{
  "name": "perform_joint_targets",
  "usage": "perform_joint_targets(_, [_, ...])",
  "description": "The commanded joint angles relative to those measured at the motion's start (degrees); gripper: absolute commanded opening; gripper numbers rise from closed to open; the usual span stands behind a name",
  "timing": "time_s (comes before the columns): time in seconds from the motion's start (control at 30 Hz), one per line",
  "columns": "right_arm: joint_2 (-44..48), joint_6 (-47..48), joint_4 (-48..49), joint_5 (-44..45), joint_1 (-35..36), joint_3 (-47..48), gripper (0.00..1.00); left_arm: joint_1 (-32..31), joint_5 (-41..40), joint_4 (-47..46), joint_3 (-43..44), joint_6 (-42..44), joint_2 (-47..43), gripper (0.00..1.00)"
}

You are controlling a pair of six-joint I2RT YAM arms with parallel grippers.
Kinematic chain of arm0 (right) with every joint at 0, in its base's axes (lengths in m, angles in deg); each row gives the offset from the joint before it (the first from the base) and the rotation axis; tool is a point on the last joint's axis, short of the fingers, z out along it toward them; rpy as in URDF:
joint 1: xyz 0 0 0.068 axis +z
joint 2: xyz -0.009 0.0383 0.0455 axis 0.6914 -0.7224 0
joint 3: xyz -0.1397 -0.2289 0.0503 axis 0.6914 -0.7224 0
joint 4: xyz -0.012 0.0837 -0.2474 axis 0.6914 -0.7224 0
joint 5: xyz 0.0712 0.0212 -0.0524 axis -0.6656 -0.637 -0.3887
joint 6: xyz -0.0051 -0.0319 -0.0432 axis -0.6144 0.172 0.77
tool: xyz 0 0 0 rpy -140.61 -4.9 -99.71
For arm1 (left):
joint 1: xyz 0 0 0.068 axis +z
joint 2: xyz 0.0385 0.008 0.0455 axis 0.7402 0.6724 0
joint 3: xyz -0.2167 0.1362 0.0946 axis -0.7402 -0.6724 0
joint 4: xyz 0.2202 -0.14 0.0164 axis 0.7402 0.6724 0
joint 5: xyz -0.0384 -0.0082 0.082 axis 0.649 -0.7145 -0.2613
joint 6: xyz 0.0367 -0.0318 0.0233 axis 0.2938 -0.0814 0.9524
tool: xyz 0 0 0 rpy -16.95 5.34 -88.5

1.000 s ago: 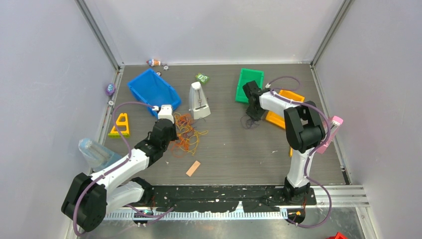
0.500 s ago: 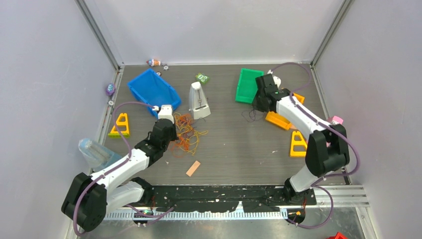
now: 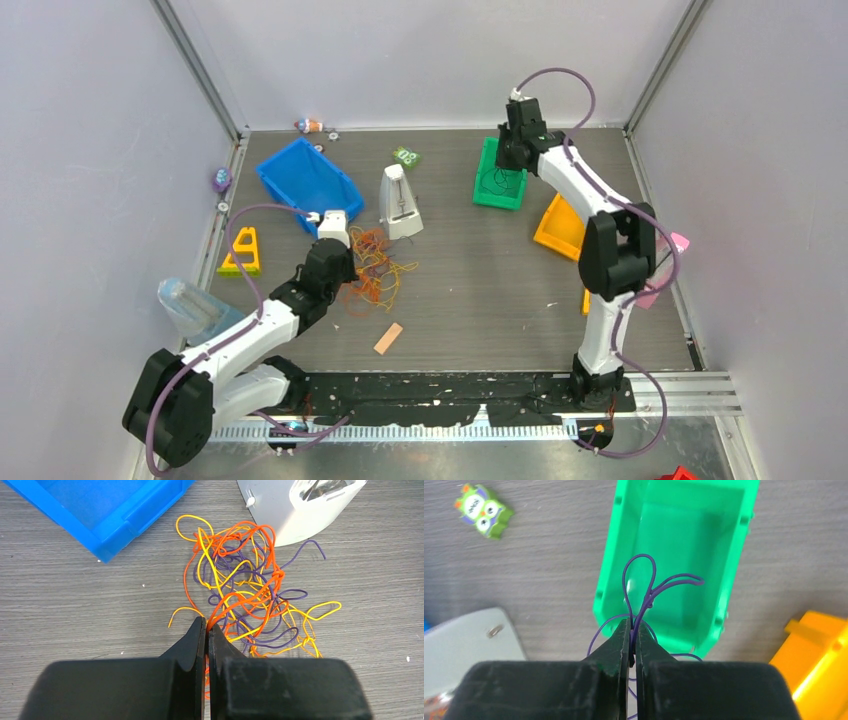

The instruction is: Untangle the cables

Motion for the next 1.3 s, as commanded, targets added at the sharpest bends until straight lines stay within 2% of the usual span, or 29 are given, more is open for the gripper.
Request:
perform_joint_targets(0.0, [-8.03,6.60,-1.82,7.12,-0.18,9.61,0.05,0.27,0.74,-2.75,0.95,0.63,-0.52,0.00])
perform_joint_targets(0.2, [-19.34,8.28,-6.33,13.87,-0.21,19.16,0.05,0.27,0.61,-2.62,1.36,0.98,0.45,0.00])
perform_joint_targets(0.27, [-21.38,8.71,-7.73,13.55,-0.22,20.47,0.11,0.27,0.53,-2.70,1.42,1.06,0.52,0.00])
perform_joint_targets(0.3, [-22.20,8.80,-7.99,12.97,-0.22,21.03,0.19,0.27,0.54,-2.74,1.45,1.09,0.56,0.00])
perform_joint_targets(0.33, [-22.43,8.78,-8.32,12.80,-0.20,21.17,0.39,0.27,0.55,-2.79,1.39,1.17,0.62,0.00])
perform_joint_targets(0.4, [-22.04,8.69,-8.42,12.33,-0.18,20.96,0.57,0.22,0.66,-2.85,1.47,1.19,0.90,0.00])
perform_joint_targets(0.73, [-6.66,8.81,-8.16,7.92,0.18,17.26,0.78,0.27,3.32,-2.99,1.36,2.10,0.29,0.00])
perform_joint_targets(0.83, [-1.34,9.17,-5.64,3.06,1.40,10.26,0.86,0.23,5.85,-3.35,1.14,2.89,-0.43,0.00])
perform_joint_targets(0.9, [3.51,9.58,-1.64,-0.54,3.32,3.20,0.90,0.18,7.70,-4.05,0.93,3.50,-1.23,0.00])
perform_joint_targets(0.93, [7.27,9.83,0.68,-2.57,5.03,-3.44,0.91,0.19,8.80,-4.35,0.58,3.74,-1.76,0.00])
perform_joint_targets(1.13, [22.72,9.20,24.96,-14.89,14.24,-31.76,0.87,-1.05,16.41,-8.55,-1.93,5.99,-6.29,0.00])
perform_joint_targets(1.27, [27.24,7.75,36.49,-17.50,19.67,-42.42,0.83,-3.24,19.74,-3.46,1.26,6.24,-8.92,0.00])
